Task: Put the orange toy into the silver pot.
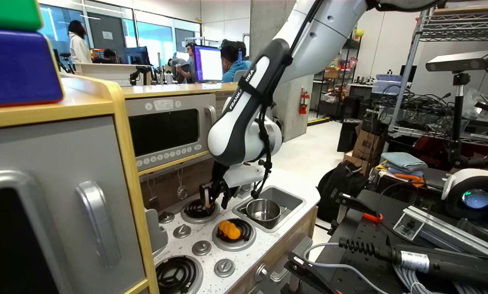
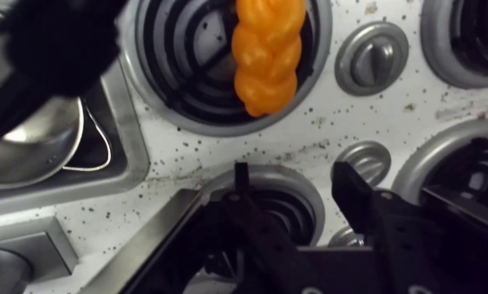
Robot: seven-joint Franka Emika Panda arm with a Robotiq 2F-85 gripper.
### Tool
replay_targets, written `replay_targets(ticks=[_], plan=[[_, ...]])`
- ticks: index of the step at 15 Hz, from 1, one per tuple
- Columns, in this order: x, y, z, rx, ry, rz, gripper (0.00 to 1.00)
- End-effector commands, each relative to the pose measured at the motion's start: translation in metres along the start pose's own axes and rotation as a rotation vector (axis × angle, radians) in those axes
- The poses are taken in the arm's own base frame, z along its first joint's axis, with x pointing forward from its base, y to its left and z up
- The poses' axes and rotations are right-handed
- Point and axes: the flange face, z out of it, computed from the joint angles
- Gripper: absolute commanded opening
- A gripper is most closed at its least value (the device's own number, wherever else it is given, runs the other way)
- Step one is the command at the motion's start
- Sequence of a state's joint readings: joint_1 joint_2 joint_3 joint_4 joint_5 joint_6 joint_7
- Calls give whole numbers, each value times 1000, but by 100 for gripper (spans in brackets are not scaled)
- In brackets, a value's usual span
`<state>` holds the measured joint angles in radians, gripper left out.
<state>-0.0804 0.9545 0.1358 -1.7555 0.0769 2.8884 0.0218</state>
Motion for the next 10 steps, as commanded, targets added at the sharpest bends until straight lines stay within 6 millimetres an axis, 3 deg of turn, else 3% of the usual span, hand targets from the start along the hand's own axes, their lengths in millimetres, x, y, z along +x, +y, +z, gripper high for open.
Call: replay_targets(ticks=[1,2,3,4,6,7,8,10], plan=[[9,-9,-20,44,45,19,31],[8,-11,-18,35,35,37,81],[7,-5,-10,20,18,15,82],[6,-5,-9,19,15,16,63],[5,-5,-8,18,13,16,78],[5,-5,-8,18,13,16,99],[3,-4,-5,7,-4,29,96],[-4,-1,3,-34,-54,58,100]])
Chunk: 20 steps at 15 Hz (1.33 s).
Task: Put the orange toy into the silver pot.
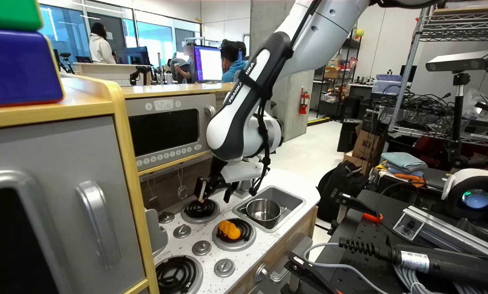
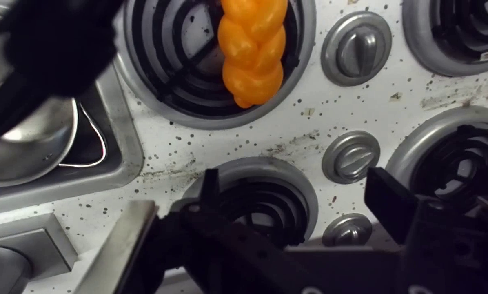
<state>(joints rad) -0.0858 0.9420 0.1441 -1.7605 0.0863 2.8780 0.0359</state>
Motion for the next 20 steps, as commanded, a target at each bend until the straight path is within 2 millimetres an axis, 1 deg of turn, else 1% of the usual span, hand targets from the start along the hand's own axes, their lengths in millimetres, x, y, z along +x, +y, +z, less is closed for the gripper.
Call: replay_targets(ticks=[1,4,8,9,10,13,14,16,17,18,20], plan=[[-9,2,12,-59,-71,44,100],[-23,-4,25,-104,-147,70,100],[-35,-19,33,-138,-224,95,100],[-37,-21,35,-144,-239,100,85],[-38,-23,37,-148,-247,104,72],[-37,-21,41,-155,-269,130,49],[-36,-18,42,-155,-271,136,40],[-31,-12,43,-159,-267,145,27],[-29,-9,43,-159,-266,152,18],[-26,-8,42,-158,-265,159,16],[-24,-3,42,-158,-270,170,16]])
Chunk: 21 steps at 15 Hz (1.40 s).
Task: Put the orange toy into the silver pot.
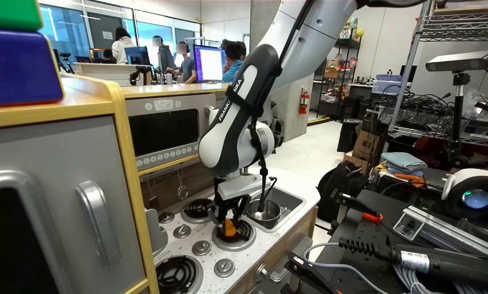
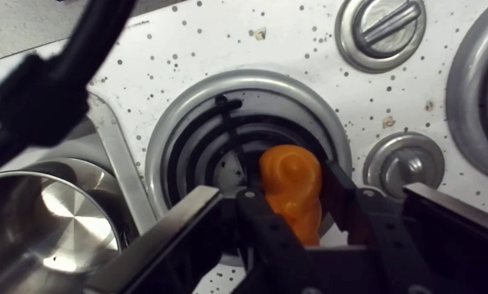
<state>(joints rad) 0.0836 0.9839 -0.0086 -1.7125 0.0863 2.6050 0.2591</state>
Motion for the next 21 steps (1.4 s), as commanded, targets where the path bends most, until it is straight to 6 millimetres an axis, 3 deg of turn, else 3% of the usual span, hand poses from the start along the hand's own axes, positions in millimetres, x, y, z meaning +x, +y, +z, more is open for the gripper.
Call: replay_targets(ticks=[1,4,6,8,13,16,21], plan=[[12,5,2,7,-30,37,16],[15,12,-12,11,-56,66,16],[19,28,-20,-4,-95,138,16],[24,49,-21,-17,-116,229,16],[61,116,-26,10,-119,474,16],[75,143,-21,35,-140,599,16],[86,169,4,53,-221,796,16]])
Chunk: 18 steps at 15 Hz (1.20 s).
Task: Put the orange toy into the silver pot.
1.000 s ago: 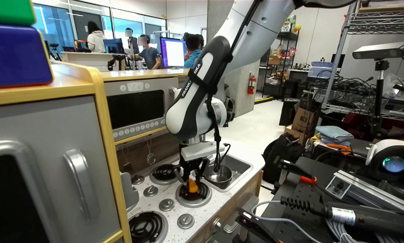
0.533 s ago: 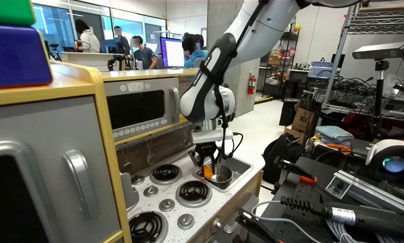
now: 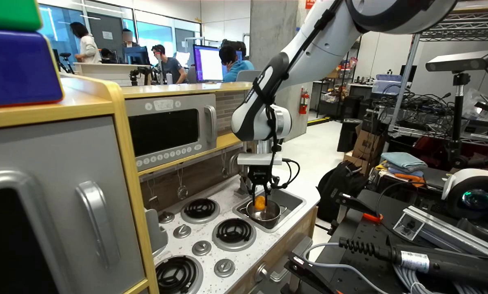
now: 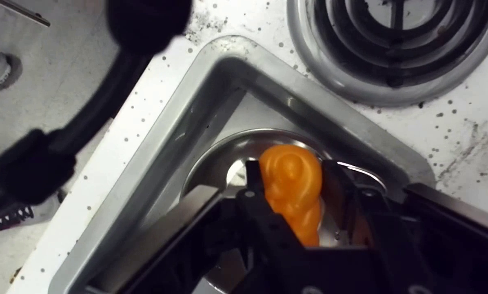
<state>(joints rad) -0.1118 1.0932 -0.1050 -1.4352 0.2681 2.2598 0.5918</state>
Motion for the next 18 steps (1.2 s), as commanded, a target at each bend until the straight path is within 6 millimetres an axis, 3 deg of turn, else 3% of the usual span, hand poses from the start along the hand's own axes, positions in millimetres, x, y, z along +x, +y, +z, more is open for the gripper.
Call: replay_targets(ticks=[1,4,9,10,11,15,18], plan=[[23,-4,12,30,-43,116,16],[30,-10,19,53,-35,145,16],[24,-25,32,60,-50,145,16],[23,-25,33,58,-56,149,53],[22,-25,31,54,-62,151,66],[0,-24,10,8,-136,137,95],[-13,-15,-22,-49,-138,132,100]])
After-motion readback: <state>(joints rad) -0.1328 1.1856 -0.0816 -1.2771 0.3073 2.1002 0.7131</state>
